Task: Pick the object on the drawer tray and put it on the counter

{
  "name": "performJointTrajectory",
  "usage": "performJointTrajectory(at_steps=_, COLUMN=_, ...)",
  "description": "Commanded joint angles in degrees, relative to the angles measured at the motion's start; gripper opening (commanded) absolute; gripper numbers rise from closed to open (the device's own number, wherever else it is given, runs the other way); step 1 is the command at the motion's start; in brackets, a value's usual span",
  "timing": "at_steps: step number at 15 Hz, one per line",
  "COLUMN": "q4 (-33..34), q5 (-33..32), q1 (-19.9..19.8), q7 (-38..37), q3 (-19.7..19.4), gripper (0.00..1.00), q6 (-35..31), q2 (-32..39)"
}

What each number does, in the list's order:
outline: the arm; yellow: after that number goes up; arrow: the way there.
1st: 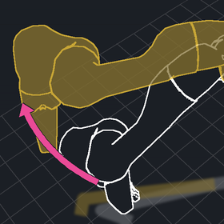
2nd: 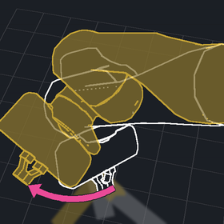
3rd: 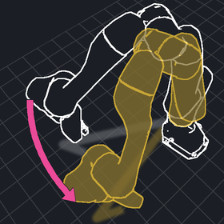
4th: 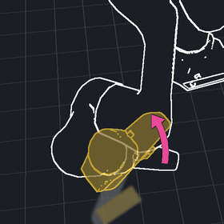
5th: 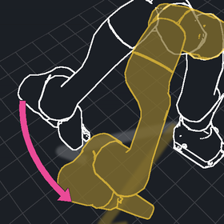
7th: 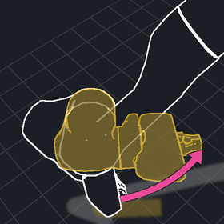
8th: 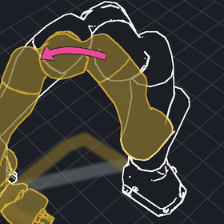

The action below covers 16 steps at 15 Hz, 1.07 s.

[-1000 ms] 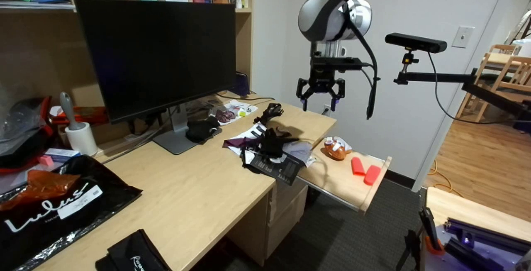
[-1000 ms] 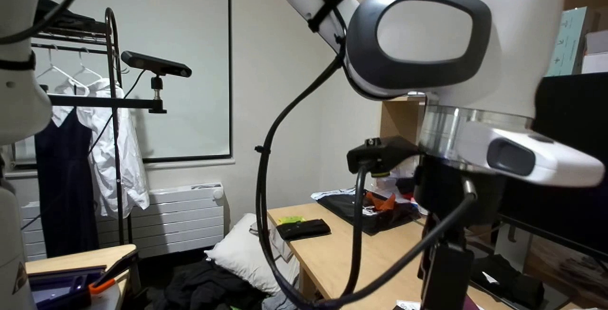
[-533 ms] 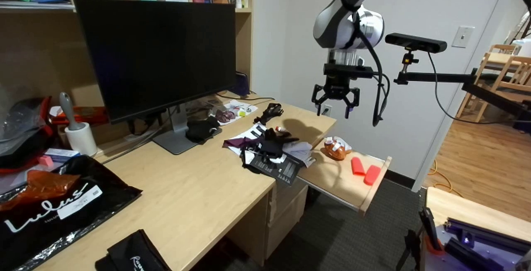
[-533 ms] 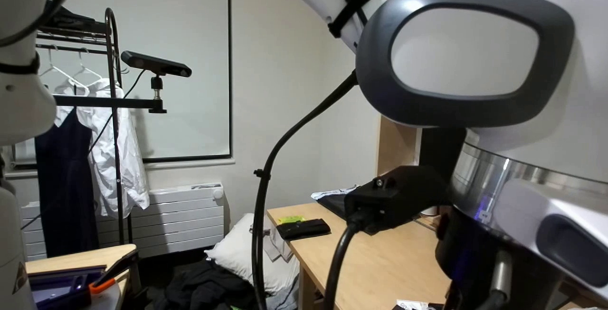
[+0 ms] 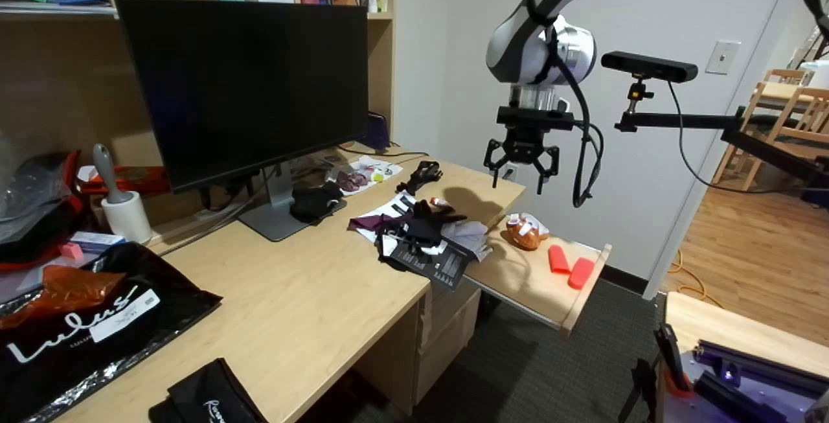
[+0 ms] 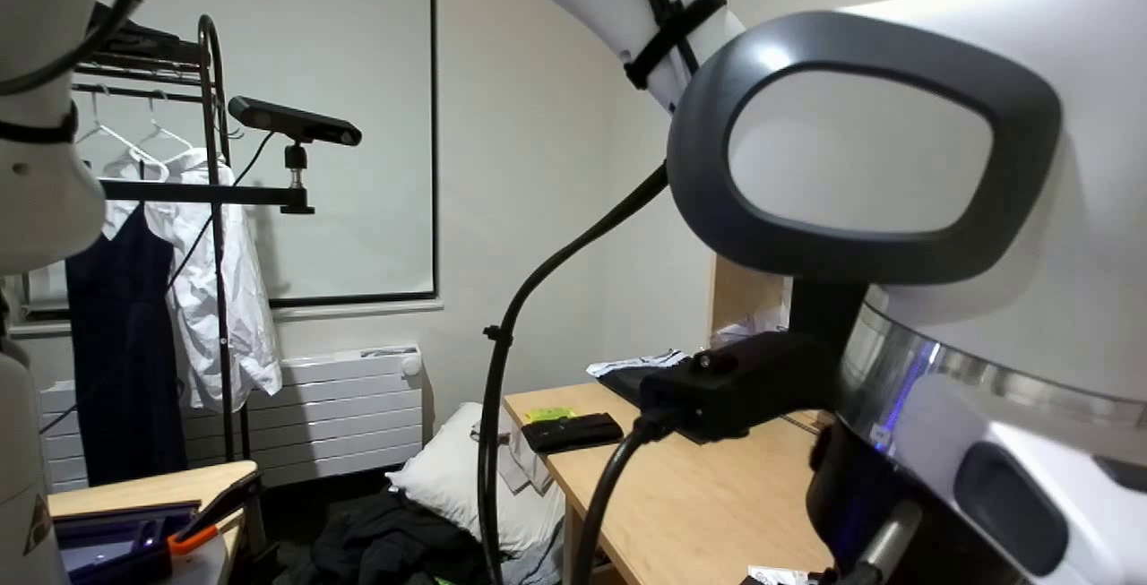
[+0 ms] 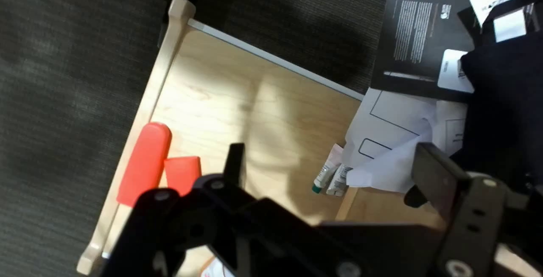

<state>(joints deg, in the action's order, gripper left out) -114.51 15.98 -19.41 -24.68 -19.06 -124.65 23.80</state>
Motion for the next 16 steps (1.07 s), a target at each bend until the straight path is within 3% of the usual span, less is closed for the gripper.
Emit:
performJointTrajectory(at_steps=1, q4=0.7, q5=3.9, q1=-1.3, q7=-6.2, q3=-1.0, gripper=1.0, q6=-2.7, q2=5.0)
performJointTrajectory(at_steps=9, q4=3.5, q5=8.6, q1=-4.6, q7=-12.9, q3=-2.6, gripper=1.0, q6=-18.8, q2=17.1)
performJointTrajectory(at_steps=16, q4=9.3, q5=8.4, q1=-6.2, q7=-15.7, q3=-2.4, gripper=1.0, q6=-26.1, q2=25.9)
